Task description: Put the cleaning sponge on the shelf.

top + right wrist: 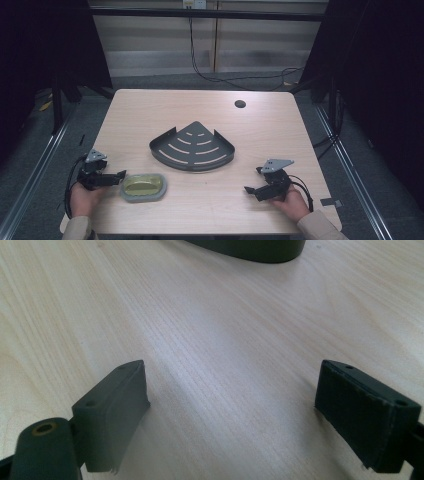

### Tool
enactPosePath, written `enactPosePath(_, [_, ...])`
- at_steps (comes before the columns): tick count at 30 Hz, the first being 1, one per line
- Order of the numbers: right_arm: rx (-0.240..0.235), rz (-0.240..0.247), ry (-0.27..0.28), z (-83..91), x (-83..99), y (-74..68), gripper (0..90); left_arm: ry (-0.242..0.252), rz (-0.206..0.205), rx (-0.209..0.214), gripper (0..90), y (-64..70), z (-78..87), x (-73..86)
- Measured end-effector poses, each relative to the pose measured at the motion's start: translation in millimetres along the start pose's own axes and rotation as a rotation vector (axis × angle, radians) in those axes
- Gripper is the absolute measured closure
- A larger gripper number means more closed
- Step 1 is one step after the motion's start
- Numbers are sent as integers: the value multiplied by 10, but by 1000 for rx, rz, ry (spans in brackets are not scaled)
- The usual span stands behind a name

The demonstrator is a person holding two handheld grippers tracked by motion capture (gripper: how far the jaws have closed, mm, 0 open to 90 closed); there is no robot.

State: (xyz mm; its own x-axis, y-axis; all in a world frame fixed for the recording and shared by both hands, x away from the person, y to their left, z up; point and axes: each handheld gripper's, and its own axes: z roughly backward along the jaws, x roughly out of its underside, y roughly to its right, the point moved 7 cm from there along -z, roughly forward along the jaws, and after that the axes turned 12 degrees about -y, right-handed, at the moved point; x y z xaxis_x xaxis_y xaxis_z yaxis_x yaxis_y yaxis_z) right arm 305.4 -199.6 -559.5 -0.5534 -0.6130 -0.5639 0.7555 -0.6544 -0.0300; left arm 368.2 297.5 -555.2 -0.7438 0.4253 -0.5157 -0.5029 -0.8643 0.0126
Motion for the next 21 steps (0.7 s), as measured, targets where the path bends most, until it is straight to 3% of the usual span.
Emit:
enactPosePath(3, [-2,0,0,0,0,-1,130,1,8,-3,144,5,-4,-6])
enactPosePath(8, [-2,0,0,-1,0,-1,130,-47,11,-6,152,2,6,-25])
enactPosePath(11, [-2,0,0,0,0,-1,130,-78,33,7,169,2,23,-43])
enactPosePath(15, [-2,2,-1,0,1,0,130,-95,10,13,179,-12,132,-108])
enactPosePath(17, [-2,1,-1,0,1,0,130,-107,-32,22,191,-2,224,-167])
enactPosePath(19, [-2,2,-1,0,1,0,130,-143,-75,37,205,26,303,-204])
enactPosePath(20, [-1,1,-1,0,1,0,130,-184,-116,53,202,52,378,-243])
enactPosePath(21, [-1,1,-1,0,1,0,130,-184,-116,53,203,52,378,-243])
